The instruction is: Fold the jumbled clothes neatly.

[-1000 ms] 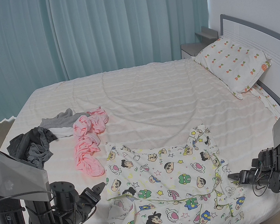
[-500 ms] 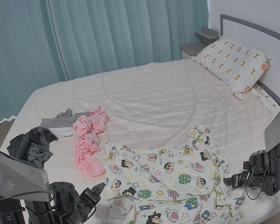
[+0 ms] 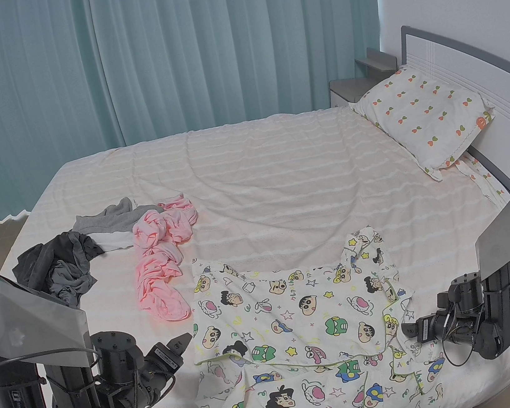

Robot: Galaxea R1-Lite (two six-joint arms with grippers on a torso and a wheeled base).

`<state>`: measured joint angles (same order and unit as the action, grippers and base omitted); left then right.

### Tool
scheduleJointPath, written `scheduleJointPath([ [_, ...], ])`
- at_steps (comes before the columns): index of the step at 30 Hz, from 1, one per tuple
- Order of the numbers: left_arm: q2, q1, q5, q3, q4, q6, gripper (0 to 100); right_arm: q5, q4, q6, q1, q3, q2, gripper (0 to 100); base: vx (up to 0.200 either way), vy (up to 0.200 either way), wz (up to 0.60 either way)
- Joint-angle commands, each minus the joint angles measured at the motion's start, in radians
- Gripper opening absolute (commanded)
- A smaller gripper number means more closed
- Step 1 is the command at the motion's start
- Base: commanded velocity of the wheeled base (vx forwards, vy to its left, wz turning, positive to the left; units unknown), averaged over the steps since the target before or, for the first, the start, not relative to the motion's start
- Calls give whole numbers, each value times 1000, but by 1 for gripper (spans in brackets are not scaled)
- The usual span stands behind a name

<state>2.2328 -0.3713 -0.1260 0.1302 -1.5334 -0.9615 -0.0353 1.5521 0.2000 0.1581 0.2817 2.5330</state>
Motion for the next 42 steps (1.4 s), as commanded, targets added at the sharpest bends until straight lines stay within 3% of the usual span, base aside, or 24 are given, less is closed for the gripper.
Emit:
scheduleJointPath([
  [1,1,0,0,0,-1,0,100,3,9,-2,18,-4,-11,100,0,0,0],
  [13,2,0,-1,0,1,1,100,2,3,-5,26,-26,-13,100,0,0,0],
  [14,2,0,-1,0,1,1,100,2,3,-5,26,-26,-13,0,0,0,0],
  [35,7,2,-1,2,-1,1,100,-5,9,24,20,-65,-68,0,0,0,0],
  [42,7,2,-6,2,-1,1,100,5,9,16,-55,-87,-99,0,0,0,0],
])
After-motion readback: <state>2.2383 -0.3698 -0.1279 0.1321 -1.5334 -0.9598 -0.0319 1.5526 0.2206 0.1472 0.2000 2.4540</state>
